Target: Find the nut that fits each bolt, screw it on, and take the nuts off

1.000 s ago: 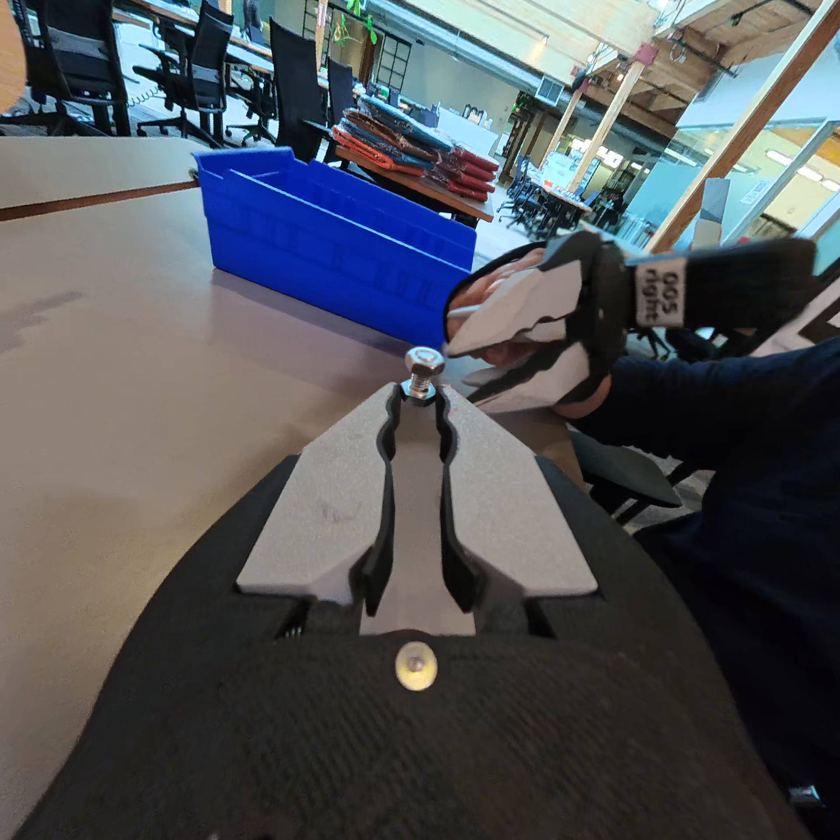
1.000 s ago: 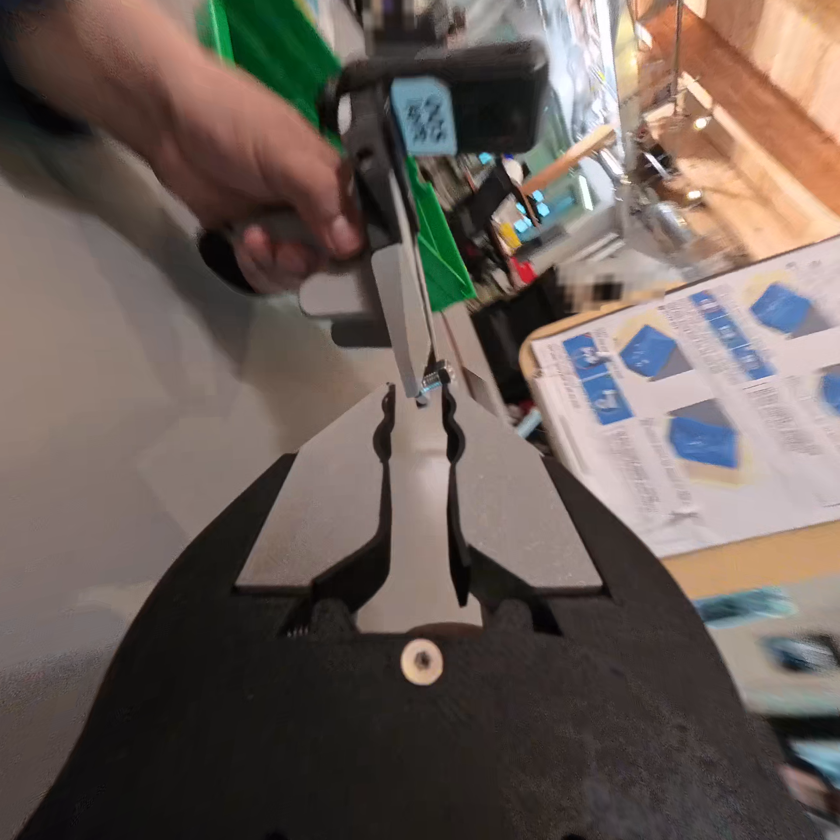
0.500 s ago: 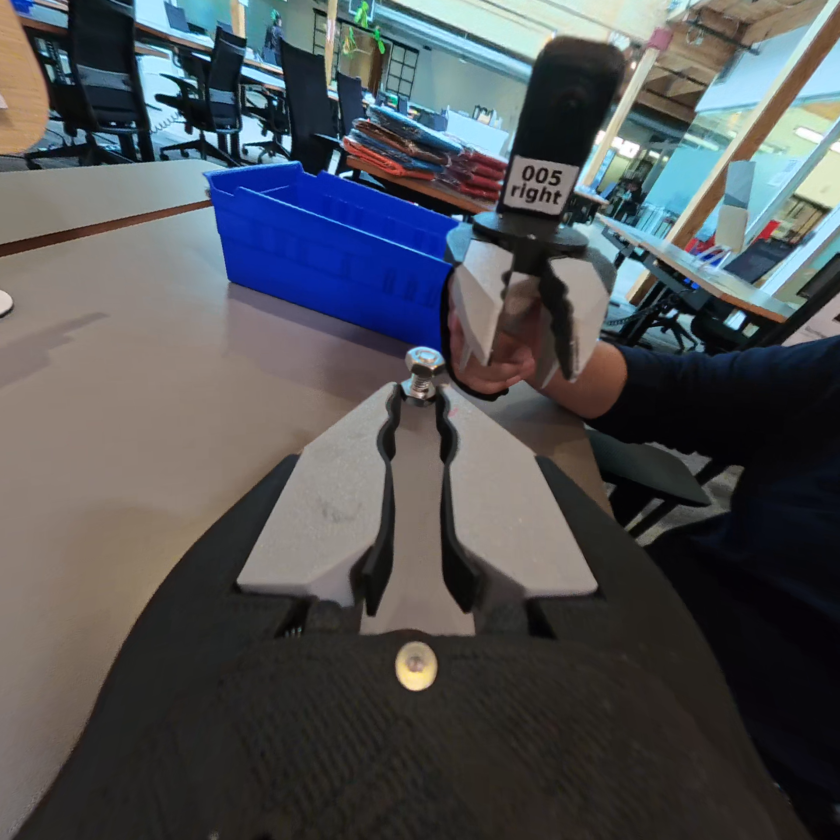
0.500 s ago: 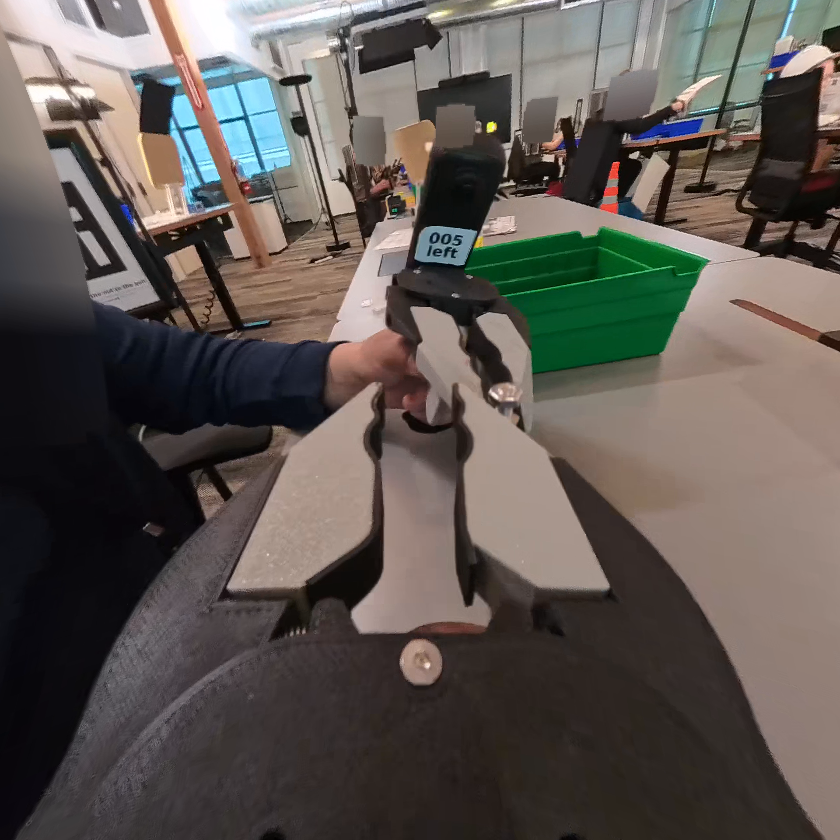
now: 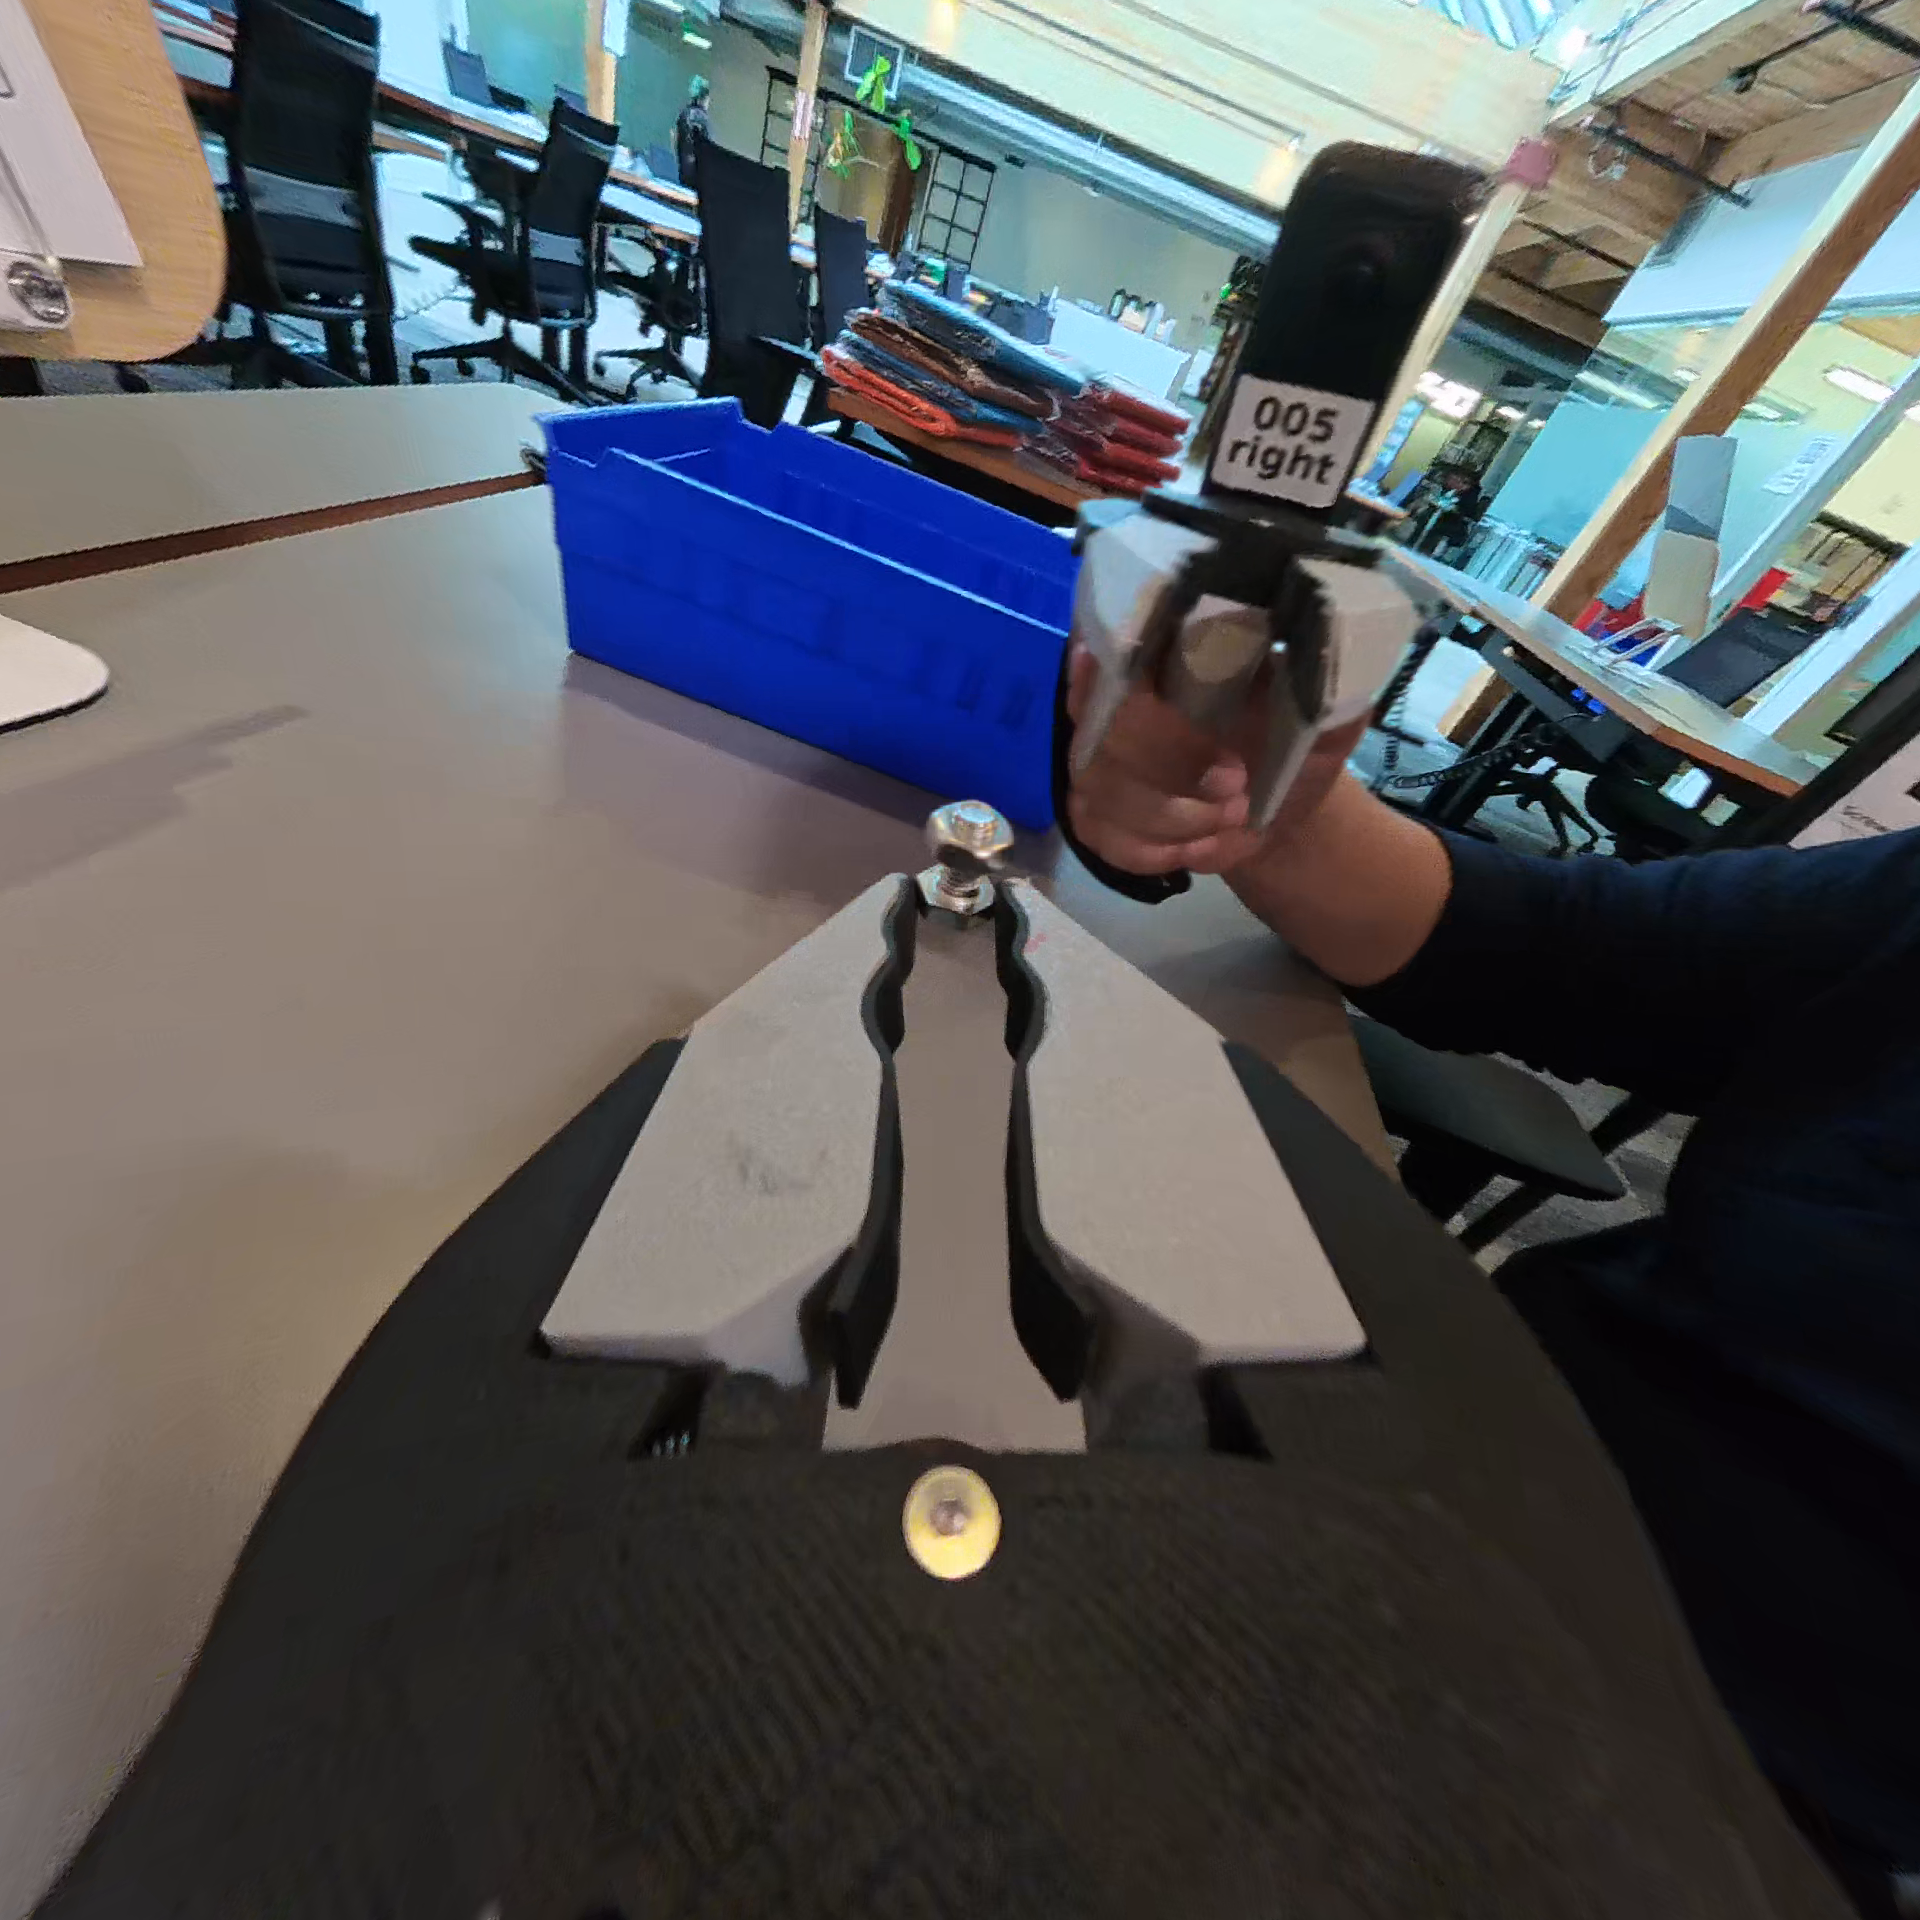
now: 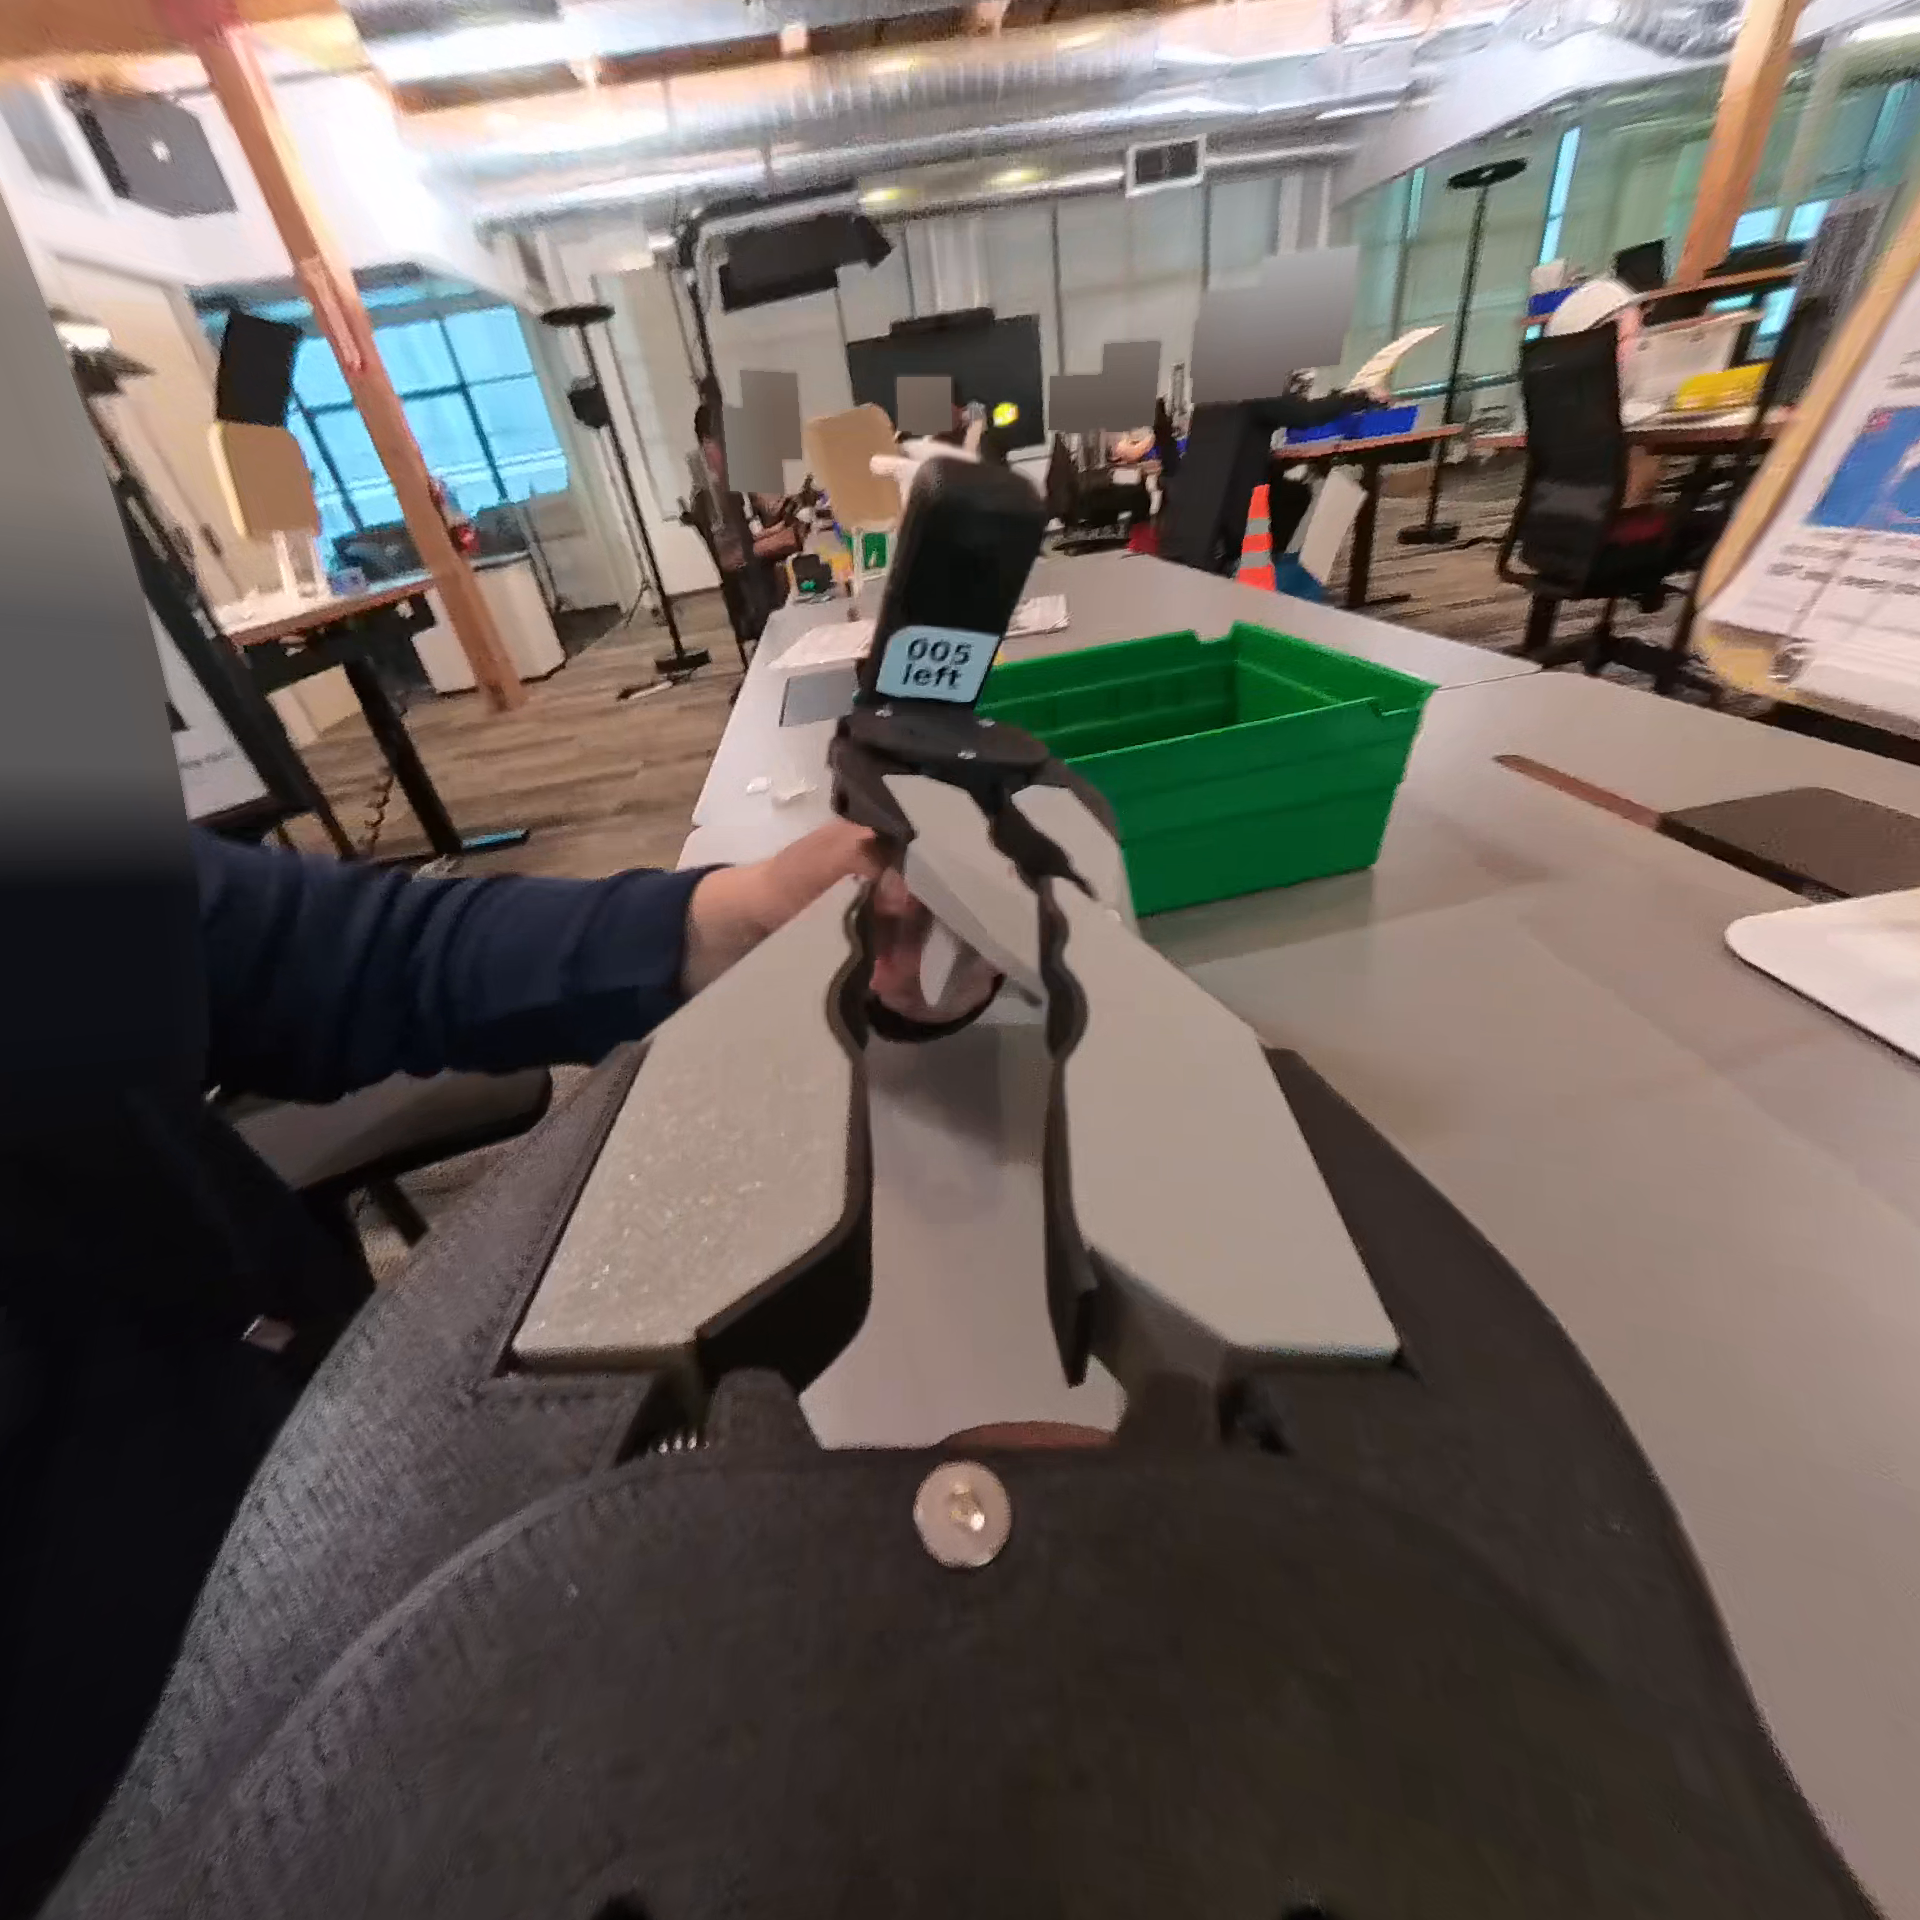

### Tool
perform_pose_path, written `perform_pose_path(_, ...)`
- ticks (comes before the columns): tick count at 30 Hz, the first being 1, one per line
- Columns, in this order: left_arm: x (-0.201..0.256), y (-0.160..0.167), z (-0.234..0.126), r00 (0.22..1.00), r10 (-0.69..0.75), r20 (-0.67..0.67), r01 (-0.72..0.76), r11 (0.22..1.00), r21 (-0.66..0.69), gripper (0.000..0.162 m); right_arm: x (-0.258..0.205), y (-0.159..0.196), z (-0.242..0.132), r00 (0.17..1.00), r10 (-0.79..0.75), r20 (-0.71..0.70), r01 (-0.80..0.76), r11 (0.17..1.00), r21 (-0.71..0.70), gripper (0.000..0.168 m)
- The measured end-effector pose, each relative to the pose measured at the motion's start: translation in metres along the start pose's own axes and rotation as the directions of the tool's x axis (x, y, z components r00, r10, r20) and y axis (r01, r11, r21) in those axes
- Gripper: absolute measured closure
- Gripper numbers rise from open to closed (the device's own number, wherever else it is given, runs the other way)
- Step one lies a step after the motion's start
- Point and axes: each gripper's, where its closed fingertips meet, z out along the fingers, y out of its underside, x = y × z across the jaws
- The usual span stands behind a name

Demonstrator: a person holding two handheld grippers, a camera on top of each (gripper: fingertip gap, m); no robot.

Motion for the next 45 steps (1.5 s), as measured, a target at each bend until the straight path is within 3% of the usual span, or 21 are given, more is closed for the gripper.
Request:
perform_pose_path(2, 0.008, 0.0, 0.004, 0.999, 0.003, -0.036, -0.003, 1.0, 0.005, 0.149, 0.012, 0.004, 0.005, 0.998, 0.023, -0.052, -0.024, 0.999, -0.021, 0.12)
perform_pose_path(4, 0.016, 0.004, 0.011, 0.998, 0.015, -0.062, -0.016, 1.0, -0.014, 0.149, 0.017, 0.018, 0.016, 0.997, 0.037, -0.066, -0.043, 0.995, -0.087, 0.115)
perform_pose_path(6, 0.016, 0.004, 0.013, 0.998, 0.005, -0.06, -0.005, 1.0, -0.012, 0.149, 0.009, 0.028, 0.024, 0.999, 0.041, -0.025, -0.044, 0.991, -0.129, 0.123)
perform_pose_path(8, 0.009, 0.002, 0.009, 0.999, -0.012, -0.043, 0.012, 1.0, -0.001, 0.149, 0.007, 0.029, 0.021, 0.999, 0.045, -0.028, -0.048, 0.989, -0.138, 0.119)
perform_pose_path(10, 0.001, 0.001, 0.004, 1.0, -0.012, -0.004, 0.012, 1.0, 0.009, 0.149, 0.006, 0.021, 0.011, 0.999, 0.037, -0.006, -0.038, 0.994, -0.1, 0.153)
perform_pose_path(13, 0.003, -0.001, 0.004, 1.0, -0.003, -0.009, 0.003, 1.0, 0.011, 0.149, 0.025, 0.015, 0.006, 0.992, 0.07, -0.105, -0.077, 0.995, -0.068, 0.135)
perform_pose_path(17, 0.005, 0.006, 0.01, 0.998, 0.053, 0.017, -0.053, 0.998, -0.035, 0.149, 0.025, 0.029, 0.019, 0.992, 0.056, -0.117, -0.073, 0.986, -0.148, 0.135)
perform_pose_path(19, 0.004, 0.008, 0.011, 0.997, 0.065, 0.031, -0.063, 0.997, -0.047, 0.15, 0.026, 0.037, 0.025, 0.99, 0.039, -0.135, -0.065, 0.979, -0.193, 0.148)
perform_pose_path(25, -0.001, 0.013, 0.015, 0.98, 0.167, 0.108, -0.156, 0.983, -0.1, 0.149, 0.036, 0.041, 0.022, 0.966, 0.215, -0.144, -0.236, 0.961, -0.144, 0.158)
perform_pose_path(31, 0.009, 0.017, 0.023, 0.975, 0.208, 0.075, -0.2, 0.974, -0.104, 0.14, 0.035, 0.025, 0.003, 0.96, 0.084, -0.269, -0.123, 0.984, -0.132, 0.16)
perform_pose_path(33, 0.009, 0.02, 0.024, 0.981, 0.182, 0.062, -0.175, 0.978, -0.111, 0.139, 0.036, 0.01, -0.018, 0.945, 0.067, -0.32, -0.106, 0.989, -0.106, 0.16)
perform_pose_path(35, 0.007, 0.023, 0.024, 0.986, 0.155, 0.056, -0.148, 0.982, -0.119, 0.139, 0.04, -0.025, -0.063, 0.906, 0.024, -0.423, -0.049, 0.998, -0.049, 0.16)
perform_pose_path(37, 0.007, 0.025, 0.024, 0.989, 0.135, 0.052, -0.128, 0.983, -0.129, 0.139, 0.058, -0.06, -0.13, 0.797, -0.046, -0.602, 0.026, 0.999, -0.042, 0.16)
perform_pose_path(39, 0.007, 0.027, 0.025, 0.99, 0.129, 0.052, -0.12, 0.983, -0.141, 0.139, 0.083, -0.071, -0.204, 0.643, -0.1, -0.759, 0.005, 0.992, -0.126, 0.16)
perform_pose_path(41, 0.008, 0.029, 0.026, 0.991, 0.129, 0.046, -0.12, 0.981, -0.154, 0.14, 0.119, -0.037, -0.278, 0.475, -0.134, -0.87, -0.192, 0.949, -0.251, 0.159)
perform_pose_path(42, 0.009, 0.03, 0.027, 0.99, 0.133, 0.043, -0.125, 0.98, -0.158, 0.14, 0.13, -0.009, -0.306, 0.429, -0.127, -0.894, -0.317, 0.906, -0.281, 0.159)
perform_pose_path(45, 0.009, 0.033, 0.029, 0.987, 0.153, 0.048, -0.143, 0.975, -0.171, 0.14, 0.143, 0.06, -0.337, 0.401, -0.129, -0.907, -0.523, 0.78, -0.343, 0.158)
